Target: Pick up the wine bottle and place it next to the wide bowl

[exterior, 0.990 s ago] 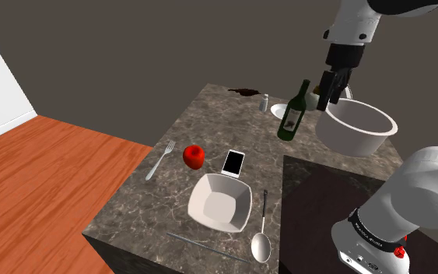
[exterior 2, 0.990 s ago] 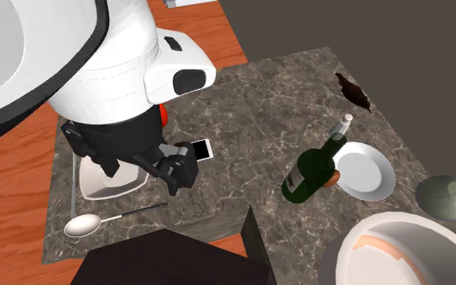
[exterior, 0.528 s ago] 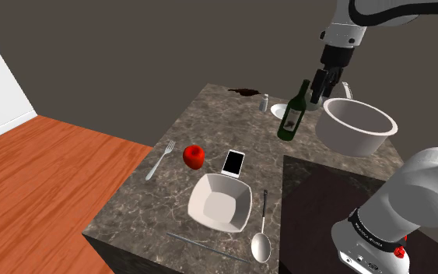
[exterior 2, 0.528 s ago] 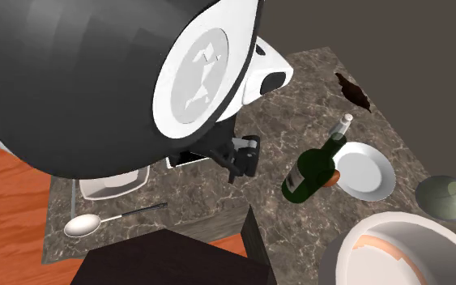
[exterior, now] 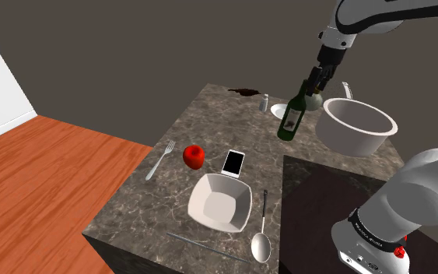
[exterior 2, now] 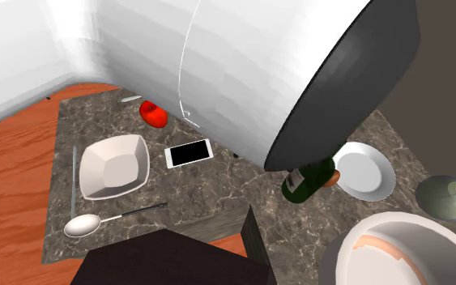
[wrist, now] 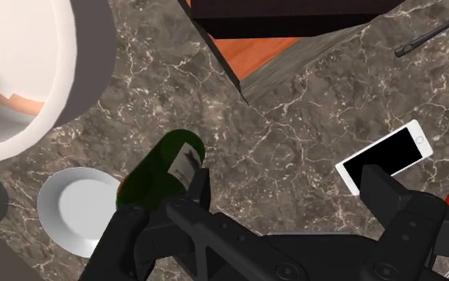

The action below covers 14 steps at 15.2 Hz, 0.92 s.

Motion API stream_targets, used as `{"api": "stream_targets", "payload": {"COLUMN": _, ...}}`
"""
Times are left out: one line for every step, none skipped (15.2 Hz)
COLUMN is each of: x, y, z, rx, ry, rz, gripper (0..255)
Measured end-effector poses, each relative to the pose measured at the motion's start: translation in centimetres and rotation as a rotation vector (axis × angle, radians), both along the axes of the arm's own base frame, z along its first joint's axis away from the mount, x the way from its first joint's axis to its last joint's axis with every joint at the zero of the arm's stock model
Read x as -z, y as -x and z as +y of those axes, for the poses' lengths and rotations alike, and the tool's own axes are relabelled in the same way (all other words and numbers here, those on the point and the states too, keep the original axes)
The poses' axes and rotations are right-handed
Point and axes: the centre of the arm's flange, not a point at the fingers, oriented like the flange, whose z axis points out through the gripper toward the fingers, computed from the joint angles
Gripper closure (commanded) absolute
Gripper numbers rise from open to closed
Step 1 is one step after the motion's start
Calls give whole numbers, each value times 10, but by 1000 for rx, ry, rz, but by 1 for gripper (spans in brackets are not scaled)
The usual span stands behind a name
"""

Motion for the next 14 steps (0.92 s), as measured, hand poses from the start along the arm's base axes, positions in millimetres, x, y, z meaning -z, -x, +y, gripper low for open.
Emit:
{"api": "stream_targets", "payload": {"x": 2, "y": -6, "z": -10, "rx": 2, "ry": 4, "rz": -11, "gripper": 0}}
{"api": "stream_targets", "payload": {"x": 1, "y": -10, "z": -21, "rx": 3, "ry": 8, "rz": -21, "gripper": 0}}
{"api": "stream_targets", "payload": {"x": 2, "y": -15, "z": -31, "rx": 5, "ry": 13, "rz": -31, "gripper": 0}}
{"api": "stream_targets", "payload": {"x": 4, "y": -21, "z": -43, "rx": 7, "ry": 17, "rz": -42, "gripper": 0}}
{"api": "stream_targets", "payload": {"x": 6, "y": -26, "z": -53, "rx": 9, "ry": 22, "rz": -52, "gripper": 0}}
{"api": "stream_targets", "payload": {"x": 9, "y": -32, "z": -63, "rx": 10, "ry": 26, "rz": -62, "gripper": 0}}
{"api": "stream_targets", "payload": {"x": 11, "y": -36, "z": -71, "rx": 12, "ry": 30, "rz": -73, "gripper": 0}}
{"api": "stream_targets", "payload": {"x": 8, "y": -43, "z": -82, "rx": 14, "ry": 35, "rz": -84, "gripper": 0}}
{"api": "stream_targets", "payload": {"x": 8, "y": -52, "z": -92, "rx": 15, "ry": 39, "rz": -94, "gripper": 0}}
{"api": "stream_targets", "payload": {"x": 10, "y": -57, "z": -100, "rx": 17, "ry": 43, "rz": -104, "gripper": 0}}
{"api": "stream_targets", "payload": {"x": 13, "y": -62, "z": -109, "rx": 18, "ry": 47, "rz": -113, "gripper": 0}}
{"api": "stream_targets", "payload": {"x": 16, "y": -63, "z": -114, "rx": 19, "ry": 49, "rz": -117, "gripper": 0}}
{"api": "stream_targets", "payload": {"x": 19, "y": -65, "z": -118, "rx": 19, "ry": 51, "rz": -119, "gripper": 0}}
{"api": "stream_targets", "payload": {"x": 25, "y": -66, "z": -118, "rx": 20, "ry": 51, "rz": -120, "gripper": 0}}
